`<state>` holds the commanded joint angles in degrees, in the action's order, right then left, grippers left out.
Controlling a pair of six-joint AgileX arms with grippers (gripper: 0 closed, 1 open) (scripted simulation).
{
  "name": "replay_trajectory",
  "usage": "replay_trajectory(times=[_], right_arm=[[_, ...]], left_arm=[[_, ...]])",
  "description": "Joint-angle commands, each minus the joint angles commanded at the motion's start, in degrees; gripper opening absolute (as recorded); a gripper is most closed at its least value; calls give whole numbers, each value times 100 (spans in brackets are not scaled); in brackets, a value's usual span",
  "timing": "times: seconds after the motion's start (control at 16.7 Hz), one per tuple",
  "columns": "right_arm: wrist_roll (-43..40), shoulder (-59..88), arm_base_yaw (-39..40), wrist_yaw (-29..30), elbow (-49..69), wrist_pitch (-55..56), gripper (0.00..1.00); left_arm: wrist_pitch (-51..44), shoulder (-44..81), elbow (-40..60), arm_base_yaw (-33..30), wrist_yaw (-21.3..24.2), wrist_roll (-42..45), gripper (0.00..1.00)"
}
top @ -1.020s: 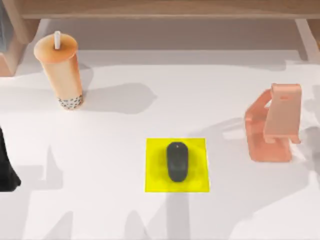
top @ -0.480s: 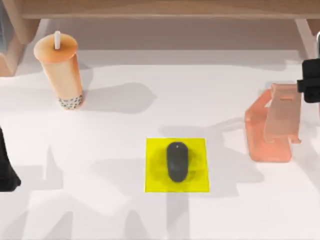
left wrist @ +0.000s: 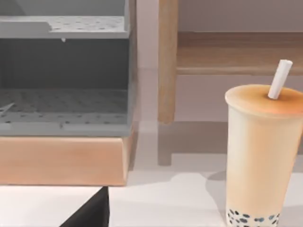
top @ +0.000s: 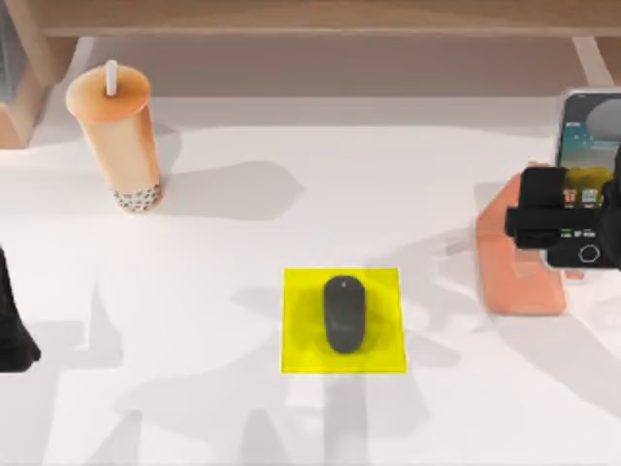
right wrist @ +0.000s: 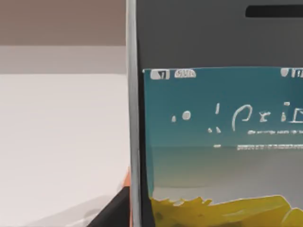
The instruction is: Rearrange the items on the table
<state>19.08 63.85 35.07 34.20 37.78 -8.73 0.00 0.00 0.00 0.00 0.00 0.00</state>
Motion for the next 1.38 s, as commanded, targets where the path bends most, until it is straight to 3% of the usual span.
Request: replay_trajectory(times=[0.24,1.08,1.38], right_arm=[[214,-212,372,321,-432,460,0],[-129,-524,752,371,22,144,0],[-206,-362,606,204,27,506,0]], left_arm=[[0,0,0,0,0,0,100],[0,0,0,0,0,0,100],[0,0,0,0,0,0,100]])
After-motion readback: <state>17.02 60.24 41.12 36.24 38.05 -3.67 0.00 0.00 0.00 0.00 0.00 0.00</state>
